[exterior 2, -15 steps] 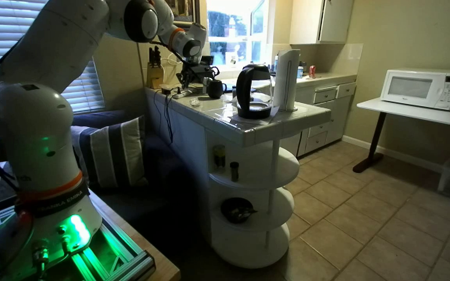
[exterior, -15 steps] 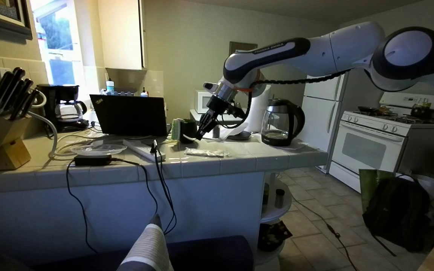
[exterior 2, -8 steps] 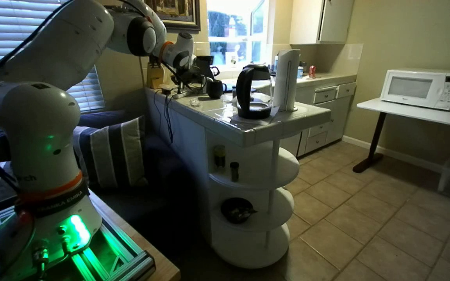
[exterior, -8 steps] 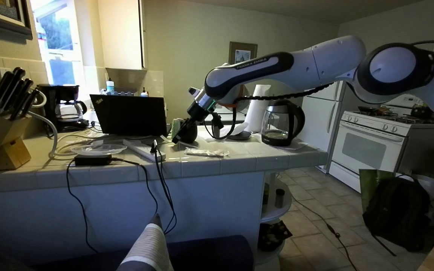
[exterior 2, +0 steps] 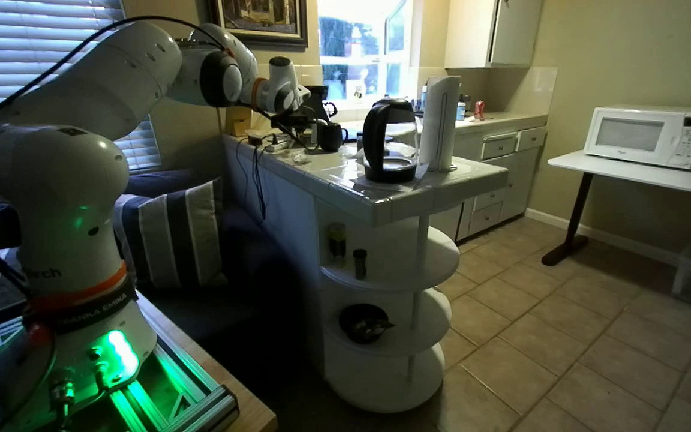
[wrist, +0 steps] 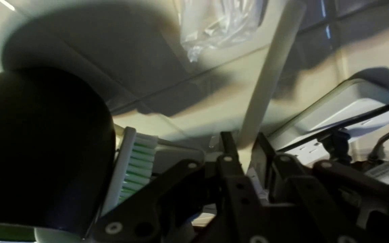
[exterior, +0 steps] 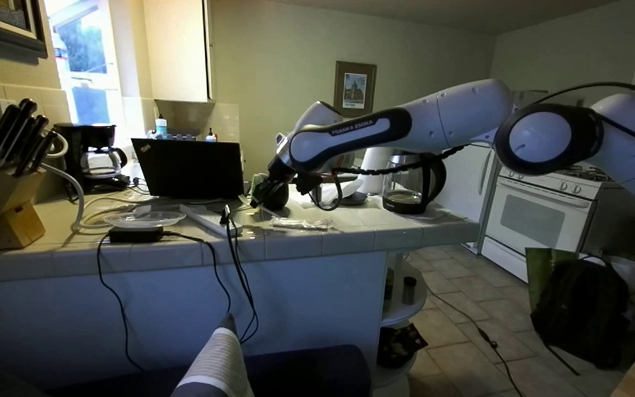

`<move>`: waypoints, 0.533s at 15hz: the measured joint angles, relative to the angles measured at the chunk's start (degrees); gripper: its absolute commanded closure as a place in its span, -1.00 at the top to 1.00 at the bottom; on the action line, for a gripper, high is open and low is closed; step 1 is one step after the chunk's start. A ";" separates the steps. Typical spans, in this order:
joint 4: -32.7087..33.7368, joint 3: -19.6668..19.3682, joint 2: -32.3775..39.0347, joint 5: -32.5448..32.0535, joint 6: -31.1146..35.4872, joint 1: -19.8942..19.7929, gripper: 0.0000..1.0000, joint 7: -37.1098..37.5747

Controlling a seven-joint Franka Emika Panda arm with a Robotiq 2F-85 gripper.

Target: Move the fork next to the extension cord

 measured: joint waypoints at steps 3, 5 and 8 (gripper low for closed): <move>3.79 -1.19 3.04 -2.15 -0.76 1.64 -0.91 5.87; 6.23 -1.18 4.99 -2.27 -1.43 2.27 -0.91 7.34; 9.58 -1.12 7.45 -2.27 -2.92 2.84 -0.91 8.47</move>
